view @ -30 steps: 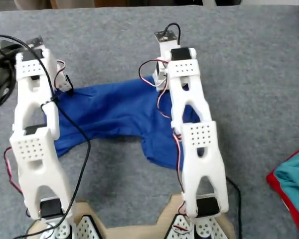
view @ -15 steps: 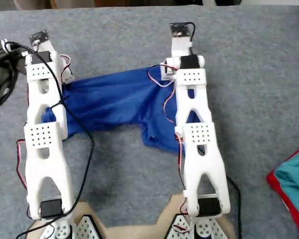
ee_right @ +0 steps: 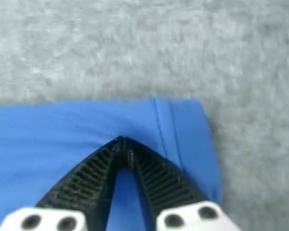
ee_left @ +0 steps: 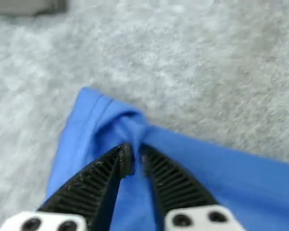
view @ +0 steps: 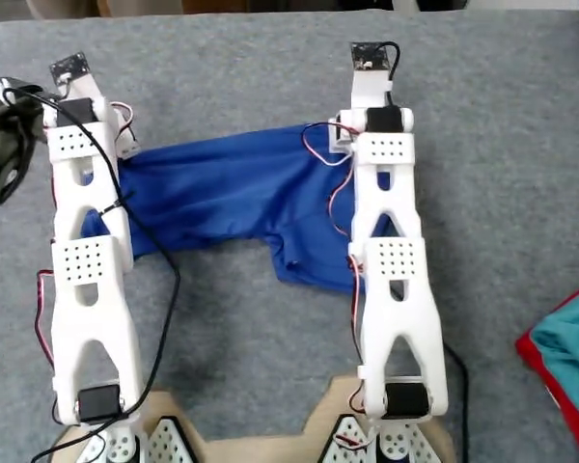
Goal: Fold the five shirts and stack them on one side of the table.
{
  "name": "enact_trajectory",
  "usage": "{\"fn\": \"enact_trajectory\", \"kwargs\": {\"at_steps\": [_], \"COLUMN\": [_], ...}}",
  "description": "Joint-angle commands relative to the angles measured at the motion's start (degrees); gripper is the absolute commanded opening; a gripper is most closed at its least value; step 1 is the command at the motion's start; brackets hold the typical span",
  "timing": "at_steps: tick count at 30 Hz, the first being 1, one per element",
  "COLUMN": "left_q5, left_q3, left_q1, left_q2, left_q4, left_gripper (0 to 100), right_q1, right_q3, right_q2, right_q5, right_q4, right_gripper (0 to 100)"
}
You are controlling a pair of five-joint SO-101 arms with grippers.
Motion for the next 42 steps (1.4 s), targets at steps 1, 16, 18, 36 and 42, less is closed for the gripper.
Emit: {"fn": "enact_trajectory", "kwargs": {"at_steps": [1, 16, 18, 36, 42], "left_q5": [0.0, -8.53, -10.11, -16.35, -23.38], "left_q3": [-5.63, 0.88, 5.89, 89.67, 108.22], "left_q1": [-1.58, -3.43, -3.43, -3.87, -14.68], "left_q2": [-3.03, -29.49, -36.35, -121.19, -133.76], "left_q4": [5.45, 7.91, 7.91, 7.65, 7.65], "left_gripper": [19, 22, 22, 15, 15], "right_q1": [0.48, -2.86, -2.86, -8.75, -12.88], "right_q3": [-2.59, 4.79, 13.41, 118.46, 136.57], "right_q2": [-9.45, -41.54, -48.22, -114.33, -115.91], "right_q5": [0.62, 18.55, 20.22, 50.81, 50.81], "right_q4": [6.77, 19.25, 19.34, -0.79, -13.19], "right_gripper": [3.1, 27.3, 27.0, 26.8, 26.8]}}
